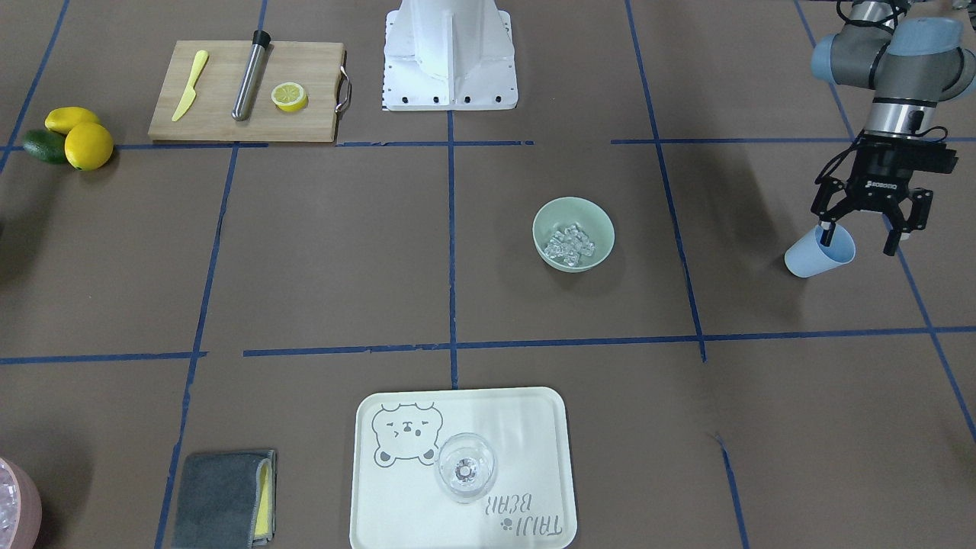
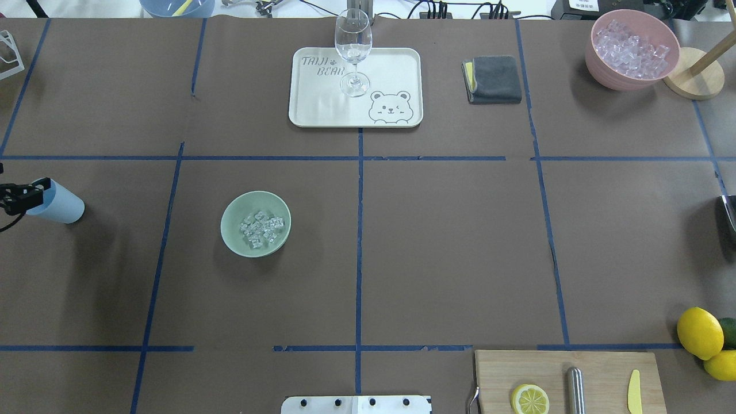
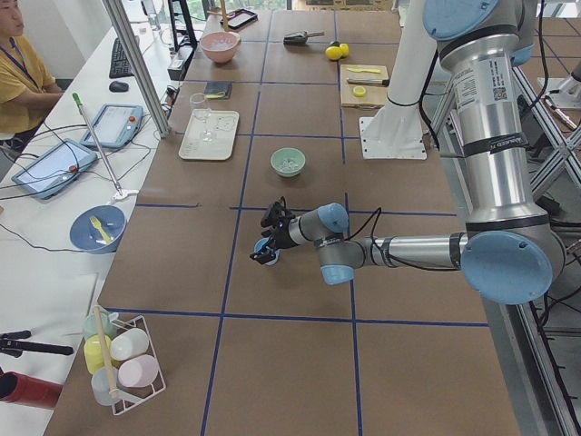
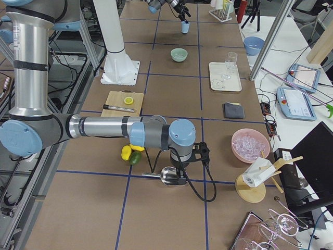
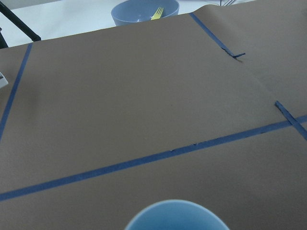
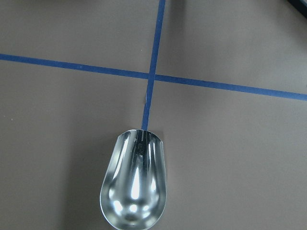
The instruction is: Pour ice into bowl
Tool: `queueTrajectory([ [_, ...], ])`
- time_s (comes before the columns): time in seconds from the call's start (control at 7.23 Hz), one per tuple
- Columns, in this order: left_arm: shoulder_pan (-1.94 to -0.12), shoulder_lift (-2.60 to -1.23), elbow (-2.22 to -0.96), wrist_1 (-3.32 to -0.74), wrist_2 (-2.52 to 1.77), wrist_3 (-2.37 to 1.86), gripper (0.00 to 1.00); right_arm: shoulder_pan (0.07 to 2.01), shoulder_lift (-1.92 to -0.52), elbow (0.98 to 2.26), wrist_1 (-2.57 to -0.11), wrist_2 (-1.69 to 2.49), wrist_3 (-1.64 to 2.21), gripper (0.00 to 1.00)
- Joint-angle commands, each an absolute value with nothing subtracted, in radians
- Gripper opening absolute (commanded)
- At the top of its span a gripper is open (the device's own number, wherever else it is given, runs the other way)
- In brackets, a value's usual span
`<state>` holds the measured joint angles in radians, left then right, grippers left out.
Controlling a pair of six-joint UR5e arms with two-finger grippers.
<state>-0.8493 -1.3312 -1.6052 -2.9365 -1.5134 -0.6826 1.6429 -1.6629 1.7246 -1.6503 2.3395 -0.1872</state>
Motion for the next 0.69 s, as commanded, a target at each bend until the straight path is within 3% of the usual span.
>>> queueTrajectory([
  [0.0, -1.064, -1.353, -1.659, -2.819, -1.749, -0.531, 1.00, 1.643, -1.661, 1.729, -1.649, 2.339, -0.184, 1.00],
  [0.28, -1.217, -1.370, -1.759, -2.565, -1.870, -0.229, 1.00, 1.643, -1.660, 1.771, -1.649, 2.341, -0.126, 1.00],
  [0.55, -1.415, -1.420, -1.767, -2.282, -2.024, 0.060, 1.00, 1.637, -1.629, 1.784, -1.649, 2.358, -0.123, 1.00],
])
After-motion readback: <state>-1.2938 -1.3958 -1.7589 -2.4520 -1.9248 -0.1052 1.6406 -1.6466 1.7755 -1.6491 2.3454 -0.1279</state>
